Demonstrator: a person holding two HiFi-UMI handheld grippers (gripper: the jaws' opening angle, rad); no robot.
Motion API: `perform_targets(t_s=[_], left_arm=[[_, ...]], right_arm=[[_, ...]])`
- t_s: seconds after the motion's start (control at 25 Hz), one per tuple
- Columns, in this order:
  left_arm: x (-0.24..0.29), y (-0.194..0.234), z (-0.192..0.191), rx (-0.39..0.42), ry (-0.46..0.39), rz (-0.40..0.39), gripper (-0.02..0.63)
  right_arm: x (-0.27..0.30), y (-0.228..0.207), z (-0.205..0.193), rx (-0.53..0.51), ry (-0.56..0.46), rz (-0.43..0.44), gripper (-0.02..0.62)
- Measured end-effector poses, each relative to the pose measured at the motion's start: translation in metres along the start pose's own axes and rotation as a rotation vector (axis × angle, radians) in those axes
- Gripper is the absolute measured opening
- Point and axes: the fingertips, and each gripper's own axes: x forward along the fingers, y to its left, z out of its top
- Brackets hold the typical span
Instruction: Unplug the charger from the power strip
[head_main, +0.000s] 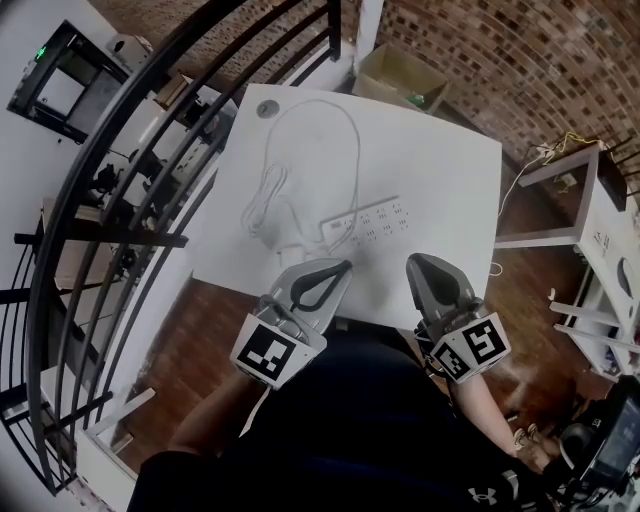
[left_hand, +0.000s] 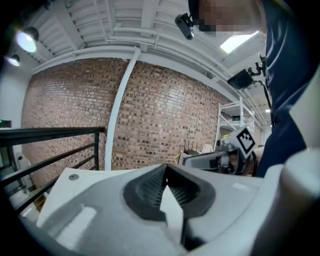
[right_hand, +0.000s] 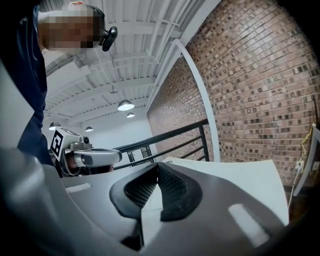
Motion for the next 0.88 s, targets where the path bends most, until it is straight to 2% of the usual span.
perform_targets(t_s=[0.16,0.44,0.88], left_arm=[[-0.002,0.000,-0.001,0.004,0.000,-0.001,0.005],[0.004,0.003,-0.009,-0.042,0.023,-0.010,0.006],[0.011,0.008,-0.013,-0.024,0.029,-0.008,0.006]], right_arm=[[0.001,0.003,0.005,-0.021,0.002,-0.001,0.012],[0.007,0.002,0.005,-0.036,0.014,0.000,0.011],[0.010,-0.003,0.005,-0.029,0.023,-0.004,0.012]])
